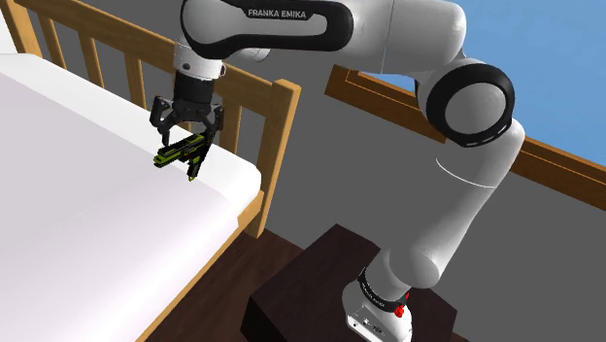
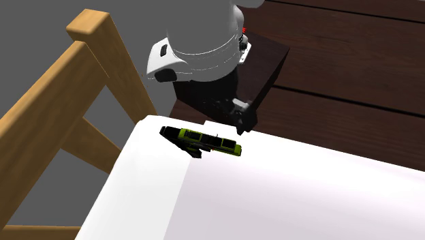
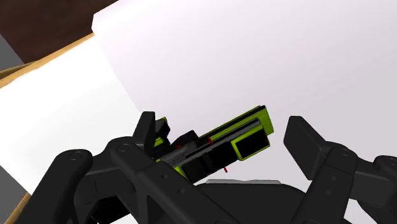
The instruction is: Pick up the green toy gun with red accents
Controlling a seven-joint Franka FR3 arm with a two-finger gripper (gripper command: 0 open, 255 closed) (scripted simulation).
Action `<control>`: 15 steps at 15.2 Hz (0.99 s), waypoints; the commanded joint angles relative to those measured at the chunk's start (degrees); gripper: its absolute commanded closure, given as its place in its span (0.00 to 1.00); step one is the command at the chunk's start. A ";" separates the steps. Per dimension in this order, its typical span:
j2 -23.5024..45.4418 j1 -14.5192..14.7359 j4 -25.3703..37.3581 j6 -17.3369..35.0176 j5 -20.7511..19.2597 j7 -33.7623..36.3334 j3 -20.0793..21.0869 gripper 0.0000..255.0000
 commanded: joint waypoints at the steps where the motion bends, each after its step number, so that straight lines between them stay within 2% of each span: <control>1: 4.09 1.16 4.61 0.22 -1.38 2.22 0.63 0.00; 2: 6.25 1.74 7.19 0.09 -2.13 3.12 0.77 0.00; 9: 6.90 1.82 2.66 5.20 -2.09 2.40 0.65 0.00; 12: 6.98 1.83 2.32 5.61 -2.09 2.35 0.64 0.00; 13: 6.94 1.83 2.36 5.54 -2.09 2.36 0.65 1.00; 15: 6.93 1.83 2.34 5.55 -2.08 2.37 0.65 1.00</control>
